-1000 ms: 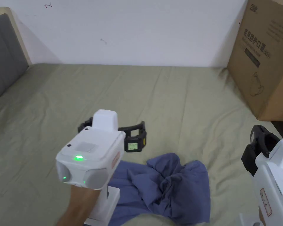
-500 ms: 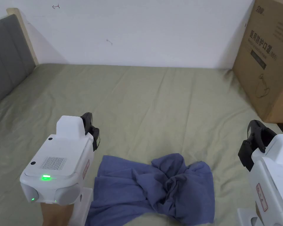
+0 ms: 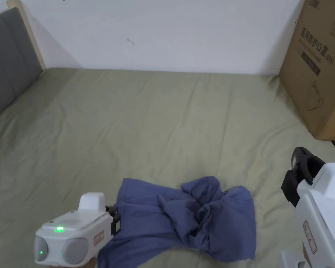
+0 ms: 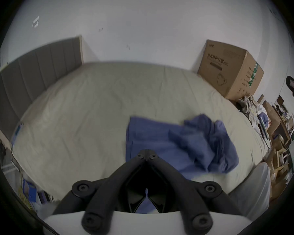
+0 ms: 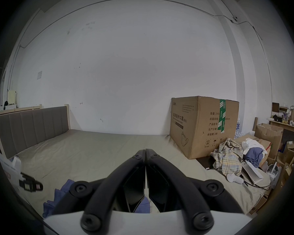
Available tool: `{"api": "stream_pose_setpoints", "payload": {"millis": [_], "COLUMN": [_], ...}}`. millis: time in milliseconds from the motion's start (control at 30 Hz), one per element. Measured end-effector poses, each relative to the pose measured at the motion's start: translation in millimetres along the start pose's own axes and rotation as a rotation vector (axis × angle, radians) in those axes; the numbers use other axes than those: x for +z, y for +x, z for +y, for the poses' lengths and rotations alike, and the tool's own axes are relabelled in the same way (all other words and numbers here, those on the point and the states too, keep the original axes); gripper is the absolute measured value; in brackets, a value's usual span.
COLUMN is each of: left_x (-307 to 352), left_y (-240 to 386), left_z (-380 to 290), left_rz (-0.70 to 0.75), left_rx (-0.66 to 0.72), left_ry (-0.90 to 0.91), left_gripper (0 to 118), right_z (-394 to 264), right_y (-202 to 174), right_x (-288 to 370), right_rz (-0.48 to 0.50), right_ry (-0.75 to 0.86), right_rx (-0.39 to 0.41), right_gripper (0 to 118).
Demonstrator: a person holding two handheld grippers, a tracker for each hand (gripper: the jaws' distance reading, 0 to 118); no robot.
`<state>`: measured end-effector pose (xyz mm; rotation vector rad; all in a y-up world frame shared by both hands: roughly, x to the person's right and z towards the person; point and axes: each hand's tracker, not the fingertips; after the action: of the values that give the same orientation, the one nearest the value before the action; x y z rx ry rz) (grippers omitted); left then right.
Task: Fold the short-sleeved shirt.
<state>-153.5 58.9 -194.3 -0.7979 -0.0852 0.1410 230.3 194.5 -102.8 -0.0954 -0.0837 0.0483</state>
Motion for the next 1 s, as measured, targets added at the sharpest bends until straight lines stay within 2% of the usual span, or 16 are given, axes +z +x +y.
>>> {"api": "stream_pose_setpoints", "payload": {"millis": [133, 167, 233, 267, 300, 367, 400, 500, 533, 567, 667, 700, 767, 900, 933, 1000], "left_x": [-11.1, -13.5, -5.2, -8.4, -12.0, -23.0, -27.4, -41.4, -44.5, -47.4, -40.4, -38.5, -38.0, -36.5, -31.8, -24.6], "left_y": [-7.2, -9.1, -5.3, -6.1, -6.1, -13.3, -12.3, -10.8, -9.2, -7.7, 6.7, 10.0, 14.3, 8.8, 5.9, -1.4], "left_z": [-28.1, -32.3, -39.1, -42.6, -45.6, -60.1, -61.7, -67.3, -68.8, -70.7, -73.0, -71.9, -71.1, -67.1, -63.1, -56.0], "left_rz": [-0.001, 0.000, 0.015, 0.030, 0.048, 0.096, 0.106, 0.132, 0.138, 0.139, 0.169, 0.168, 0.115, 0.065, 0.043, 0.007], "left_rx": [0.016, 0.036, 0.071, 0.089, 0.095, 0.094, 0.089, 0.086, 0.090, 0.089, -0.010, -0.035, -0.062, -0.029, 0.011, 0.074], "left_ry": [-0.106, -0.121, -0.175, -0.198, -0.212, -0.253, -0.269, -0.298, -0.296, -0.294, -0.276, -0.278, -0.261, -0.243, -0.212, -0.184], "left_gripper": [4, 18, 58, 67, 67, 105, 108, 103, 94, 75, 63, 52, 11, 6, 6, 5], "right_z": [-7.7, -9.5, -12.6, -12.3, -13.2, -15.6, -17.4, -19.7, -21.6, -22.4, -26.5, -28.0, -33.0, -49.6, -55.2, -68.1], "right_y": [-0.4, -1.1, -2.3, -4.5, -5.3, -6.5, -6.7, -8.0, -7.9, -7.9, -6.4, -5.7, -3.5, 5.1, 7.5, 14.6], "right_x": [-4.6, -5.4, -6.6, -6.5, -7.1, -9.5, -10.9, -13.6, -15.3, -16.4, -21.3, -23.1, -30.2, -59.3, -71.3, -94.7], "right_rz": [0.010, 0.011, 0.013, 0.016, 0.019, 0.026, 0.028, 0.033, 0.033, 0.035, 0.037, 0.038, 0.033, 0.052, 0.060, 0.078], "right_ry": [-0.025, -0.029, -0.038, -0.044, -0.048, -0.060, -0.064, -0.071, -0.074, -0.077, -0.094, -0.101, -0.131, -0.271, -0.320, -0.404], "right_rx": [-0.006, -0.006, -0.007, -0.009, -0.010, -0.011, -0.013, -0.015, -0.013, -0.012, -0.008, -0.006, 0.003, 0.017, 0.021, 0.007], "right_gripper": [0, 0, 0, 0, 0, 0, 0, 0, 0, 0, 0, 0, 0, 2, 9, 42]}}
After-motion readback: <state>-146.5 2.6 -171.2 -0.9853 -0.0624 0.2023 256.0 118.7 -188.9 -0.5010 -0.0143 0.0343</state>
